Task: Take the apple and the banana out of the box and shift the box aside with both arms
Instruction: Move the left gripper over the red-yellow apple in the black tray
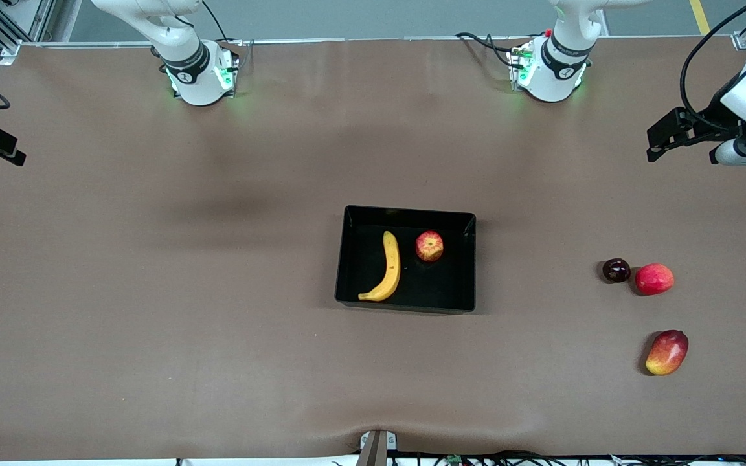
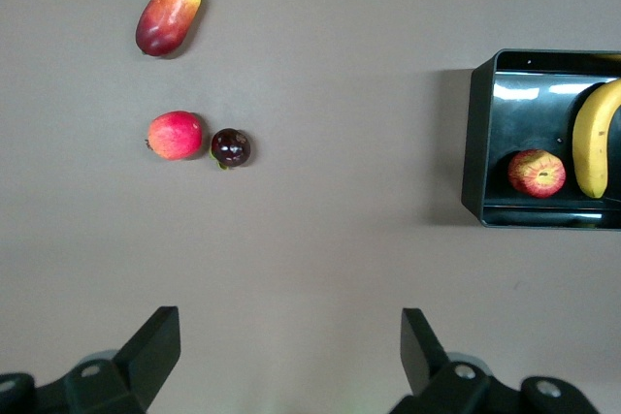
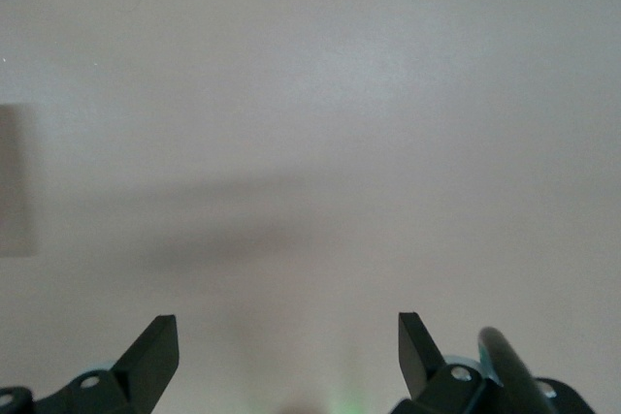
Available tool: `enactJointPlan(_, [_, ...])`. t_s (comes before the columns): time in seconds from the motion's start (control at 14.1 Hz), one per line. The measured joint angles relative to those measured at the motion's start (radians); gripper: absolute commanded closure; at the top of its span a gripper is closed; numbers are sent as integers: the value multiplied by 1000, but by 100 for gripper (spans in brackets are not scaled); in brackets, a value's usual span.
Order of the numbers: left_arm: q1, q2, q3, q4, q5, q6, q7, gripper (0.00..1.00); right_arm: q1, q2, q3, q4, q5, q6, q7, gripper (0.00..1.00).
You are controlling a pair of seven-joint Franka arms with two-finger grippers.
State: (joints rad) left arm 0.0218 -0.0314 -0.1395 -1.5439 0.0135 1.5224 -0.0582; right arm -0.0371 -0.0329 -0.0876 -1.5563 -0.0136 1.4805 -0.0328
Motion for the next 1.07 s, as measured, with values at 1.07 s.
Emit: enactJointPlan(1.07, [-195, 228, -57, -6, 0, 122, -248, 0, -3, 4, -1, 0, 0, 0, 0, 0])
